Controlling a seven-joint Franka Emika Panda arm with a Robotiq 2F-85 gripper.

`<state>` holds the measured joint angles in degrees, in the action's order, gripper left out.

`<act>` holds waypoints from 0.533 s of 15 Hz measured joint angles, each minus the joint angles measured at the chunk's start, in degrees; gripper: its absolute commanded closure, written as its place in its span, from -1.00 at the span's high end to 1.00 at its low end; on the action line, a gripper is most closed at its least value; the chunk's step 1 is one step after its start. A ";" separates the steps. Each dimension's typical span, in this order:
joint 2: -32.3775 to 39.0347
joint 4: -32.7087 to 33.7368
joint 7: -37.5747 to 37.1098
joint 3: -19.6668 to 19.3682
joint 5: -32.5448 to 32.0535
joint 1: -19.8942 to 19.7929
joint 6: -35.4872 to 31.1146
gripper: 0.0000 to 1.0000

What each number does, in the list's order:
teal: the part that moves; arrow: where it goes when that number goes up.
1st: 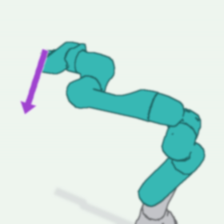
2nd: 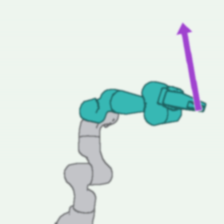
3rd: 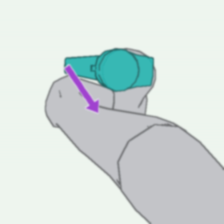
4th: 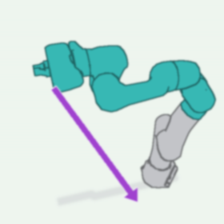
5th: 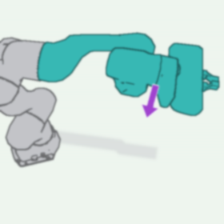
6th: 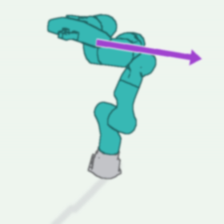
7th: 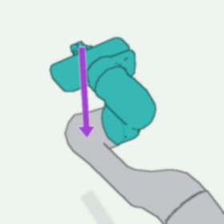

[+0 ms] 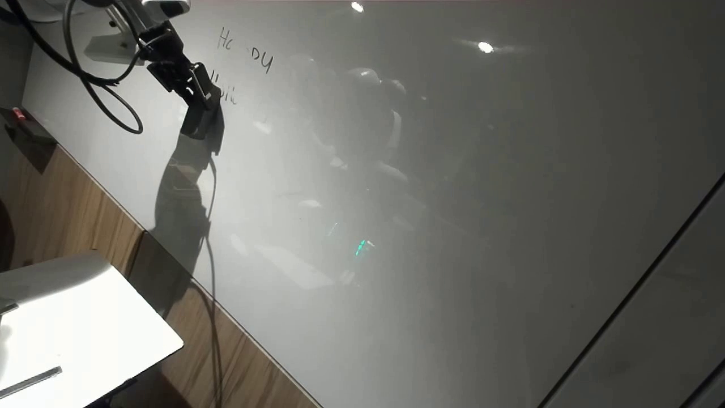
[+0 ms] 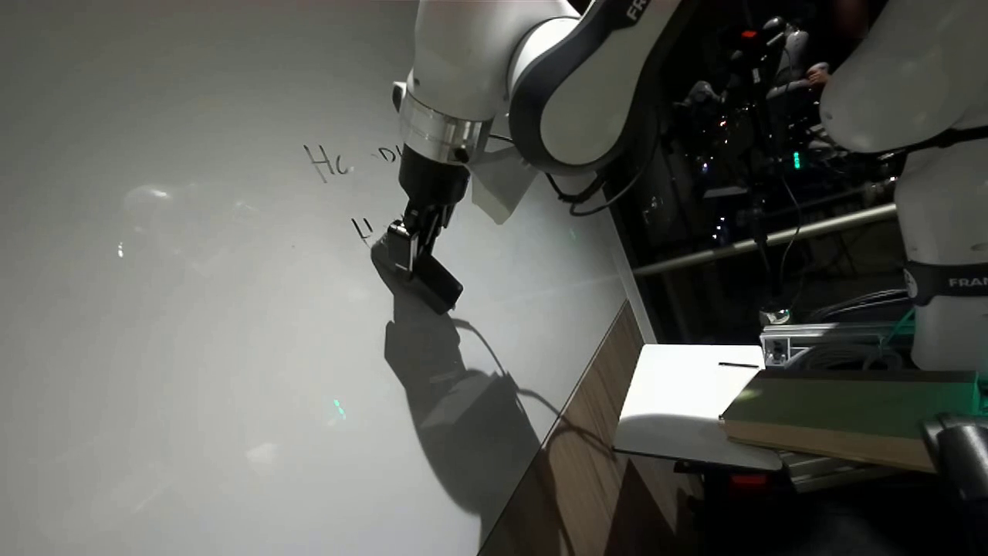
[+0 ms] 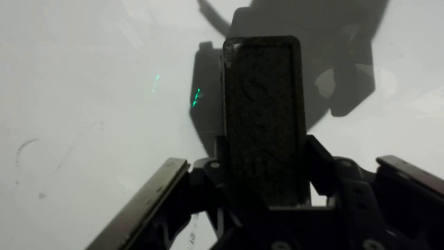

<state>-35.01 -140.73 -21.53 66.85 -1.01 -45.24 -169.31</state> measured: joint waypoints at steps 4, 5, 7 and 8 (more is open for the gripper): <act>0.11 0.62 -0.02 -0.45 -0.68 0.93 3.05 -0.41; 0.18 0.75 -0.04 -0.41 -1.10 0.93 3.57 -0.41; 0.21 1.34 -0.13 -0.41 -2.00 1.00 4.24 -0.41; 0.20 1.94 -0.13 -0.43 -2.24 1.16 4.59 -0.41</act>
<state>-34.81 -138.79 -21.66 66.42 -3.26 -44.08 -164.72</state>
